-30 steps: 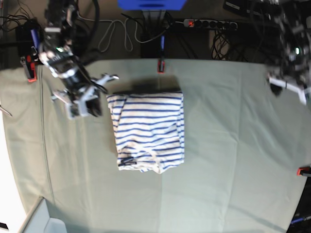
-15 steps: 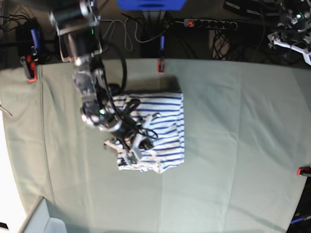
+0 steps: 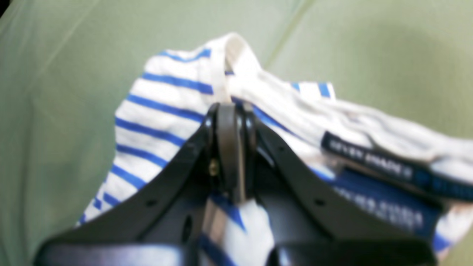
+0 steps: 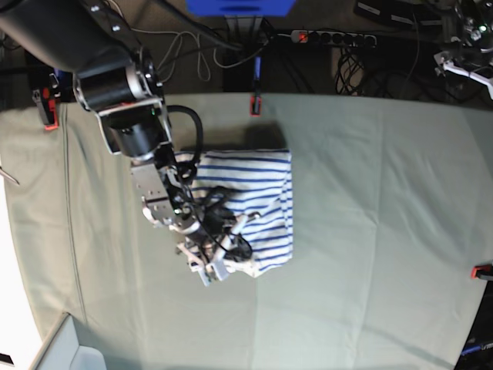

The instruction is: Layout the t-shirt on the table in an organized manner, then fold the t-shirt properly

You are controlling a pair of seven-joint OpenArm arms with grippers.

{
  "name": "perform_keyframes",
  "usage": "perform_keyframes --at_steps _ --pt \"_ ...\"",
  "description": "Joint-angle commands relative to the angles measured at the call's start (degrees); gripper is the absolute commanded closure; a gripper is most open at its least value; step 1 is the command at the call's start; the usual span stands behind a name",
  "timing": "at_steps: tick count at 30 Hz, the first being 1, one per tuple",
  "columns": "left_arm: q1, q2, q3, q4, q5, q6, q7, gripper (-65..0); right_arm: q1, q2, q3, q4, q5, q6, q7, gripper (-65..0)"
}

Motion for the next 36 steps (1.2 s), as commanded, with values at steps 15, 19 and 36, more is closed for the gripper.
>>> perform_keyframes --at_steps 15,19,36 --pt "0.01 -2.05 3.36 -3.44 -0.01 0.41 -0.81 -48.7 -10.77 4.48 0.28 21.28 0.94 -11.18 2.30 -1.6" --pt "0.01 -2.14 6.88 -3.53 -0.01 0.41 -1.34 -33.0 -22.03 5.27 3.01 36.23 0.94 -11.27 2.30 -1.7" --pt "-3.69 3.49 10.40 -9.42 0.34 -14.97 -1.43 -9.1 -62.82 5.35 11.45 65.85 0.94 -10.92 2.74 -1.5"
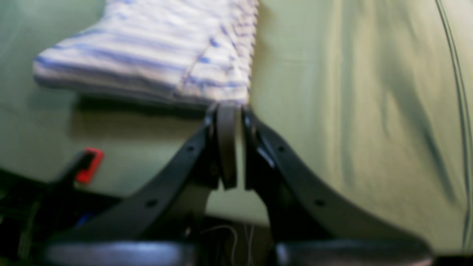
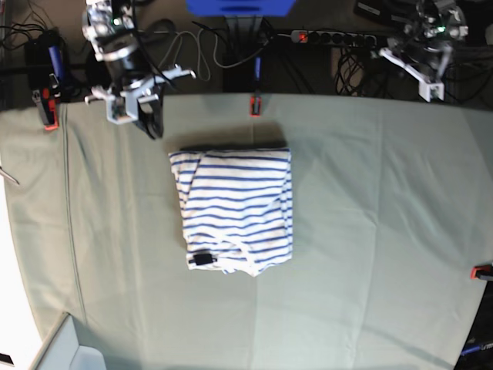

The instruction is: Layout the t-shirt on the table in an organized manner, then fold the t-shirt properly

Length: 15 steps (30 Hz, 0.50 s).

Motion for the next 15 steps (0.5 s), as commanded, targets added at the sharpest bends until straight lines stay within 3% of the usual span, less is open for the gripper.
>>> perform_keyframes --at_steps 1,2,8,15 --pt "-0.71 -0.40 -0.25 -0.25 -0.65 0.00 -1.34 -3.6 -1.58 0.13 -0.27 0.94 0.43 0.42 1.91 -1.5" --pt "-0.89 -0.40 -0.25 -1.83 -0.65 0.00 -1.34 0.0 -2.81 0.13 -0.27 0.41 0.43 0.42 1.91 -1.5" --pt "-2.74 -0.49 -0.33 -8.60 -1.00 -0.09 -1.69 0.0 -4.57 0.22 -0.27 -6.01 0.43 0.51 1.65 -1.5" --pt "-4.76 -0.31 0.02 -17.66 -0.65 -0.09 -9.69 0.0 -4.22 2.68 -0.71 -15.68 0.43 0.51 1.91 -1.4"
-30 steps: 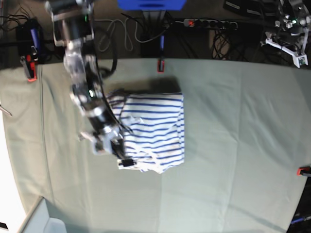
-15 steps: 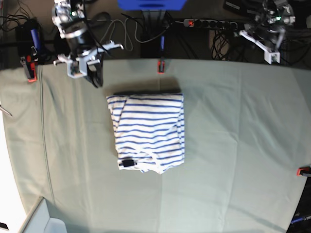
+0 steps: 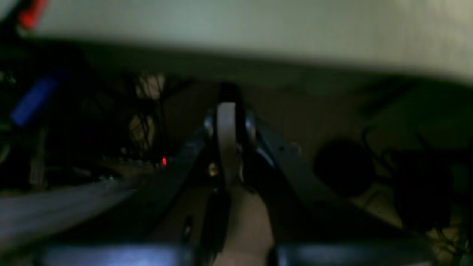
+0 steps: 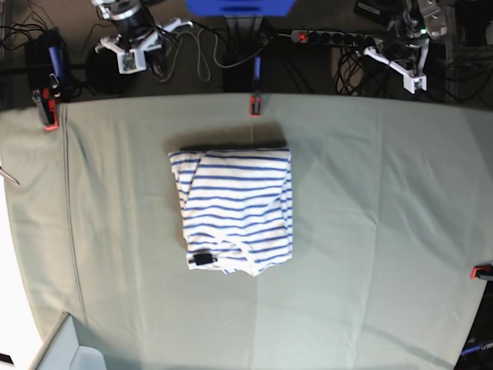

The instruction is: Layout the t-shirt on the table in an organized manner, then fold the t-shirt properly

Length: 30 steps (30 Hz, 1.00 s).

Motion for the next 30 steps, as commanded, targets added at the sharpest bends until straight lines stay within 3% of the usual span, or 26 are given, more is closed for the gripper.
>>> perform_keyframes --at_steps 1,8,12,14,17,20,22,24,26,28,30 --pt "0.29 -0.31 -0.03 -0.99 -0.03 -0.09 -0.80 0.0 -0.22 0.41 -0.08 -0.80 0.28 0.45 1.19 -1.4" --pt "-2.44 -2.25 0.15 -17.08 0.05 -0.09 -9.15 0.0 5.58 1.38 -0.16 -15.13 0.28 0.45 1.19 -1.4" --pt "-7.97 -5.23 6.74 -34.48 0.05 -0.09 -18.65 0.0 10.68 1.38 -0.25 -25.15 0.28 0.62 1.28 -1.4" --pt "-11.32 -6.11 10.87 -43.10 0.05 0.00 -23.48 0.0 13.06 1.38 -0.25 -29.72 0.28 2.38 1.98 -1.4" --pt "-15.71 -6.20 16.85 -53.56 0.05 0.17 -29.99 0.0 15.87 1.38 -0.25 -38.08 0.10 4.58 8.31 -1.4" --pt "-18.88 -6.03 22.74 -57.25 0.05 0.52 -33.42 0.0 19.56 1.38 -0.16 -47.04 0.02 4.40 13.85 -1.4" --pt "-20.90 -5.67 25.20 -58.66 -0.12 0.88 -33.15 -0.1 23.25 1.20 0.28 -55.66 0.02 4.31 15.78 -1.4" --pt "-22.57 -5.59 26.43 -59.98 -0.03 4.13 -31.22 -0.1 27.21 1.02 0.36 -64.10 0.19 4.14 17.10 -1.4" --pt "-23.18 -5.50 27.31 -59.98 -0.03 8.96 -30.96 -0.1 30.11 0.94 0.45 -70.96 0.19 2.12 20.00 -1.4" --pt "-23.18 -5.15 27.75 -59.98 -0.12 12.66 -31.04 -0.1 30.99 0.06 0.36 -74.47 0.19 -3.86 23.96 -1.4" --pt "-23.18 -4.44 27.75 -59.98 -0.03 14.06 -31.04 -0.1 30.99 -0.38 0.01 -75.18 0.19 -10.81 25.72 -1.4"
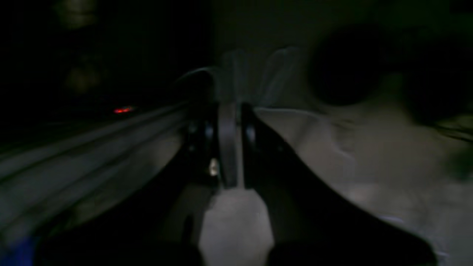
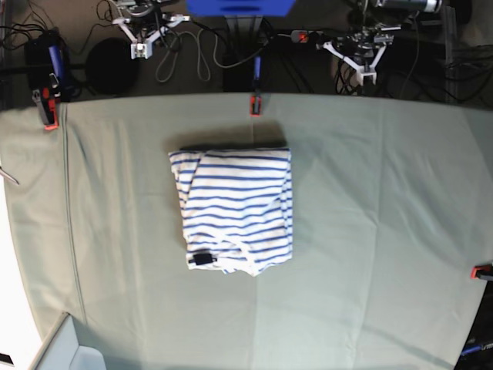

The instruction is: Layout the t-shirt on the table in an organized manner, then fold the t-shirt properly

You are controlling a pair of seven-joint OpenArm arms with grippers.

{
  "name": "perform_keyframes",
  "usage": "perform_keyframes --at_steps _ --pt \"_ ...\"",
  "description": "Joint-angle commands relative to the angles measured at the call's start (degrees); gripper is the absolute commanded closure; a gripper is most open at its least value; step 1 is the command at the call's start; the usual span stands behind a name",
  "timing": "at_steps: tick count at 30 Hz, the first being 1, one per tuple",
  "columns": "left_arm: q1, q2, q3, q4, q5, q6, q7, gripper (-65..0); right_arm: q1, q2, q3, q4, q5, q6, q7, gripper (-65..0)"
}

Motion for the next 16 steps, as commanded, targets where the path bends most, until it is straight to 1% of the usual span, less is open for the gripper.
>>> perform_keyframes --at_steps 1,3,4,6,8,10,13,16 --pt "0.25 0.43 0.15 -0.02 0.14 0.14 -0.05 -0.1 -0.83 -0.03 -0.10 -0.18 -0.07 -3.53 1.07 -1.4" --pt "0.25 0.61 0.24 0.42 0.14 0.32 -0.84 -0.1 -0.83 -0.30 -0.10 -0.45 -0.16 -10.38 0.98 -1.4" --pt "0.25 0.61 0.24 0.86 0.14 0.32 -1.46 -0.1 -0.83 -1.00 -0.10 -0.45 -0.16 -12.58 1.07 -1.4" --pt "0.42 0.70 0.24 0.94 0.23 0.32 -1.99 -0.1 -1.01 -1.79 -0.10 -0.54 -0.16 -15.83 1.15 -1.4" --pt "0.69 1.75 0.24 1.12 0.23 0.32 -2.16 -0.1 -1.89 -2.41 -0.01 -0.10 -0.16 -18.74 1.33 -1.4" --pt "0.77 2.19 0.32 1.12 0.23 0.32 -2.25 -0.1 -2.06 -3.81 0.17 -0.01 -0.16 -19.97 1.33 -1.4" --pt "0.86 2.54 0.32 1.12 0.23 0.32 -1.99 -0.1 -2.42 -5.48 -0.01 1.13 -0.16 -19.97 1.33 -1.6" --pt "0.69 2.63 0.68 1.12 0.23 0.32 -1.99 -0.1 -2.59 -6.19 -0.10 1.05 -0.16 -19.97 1.24 -1.8"
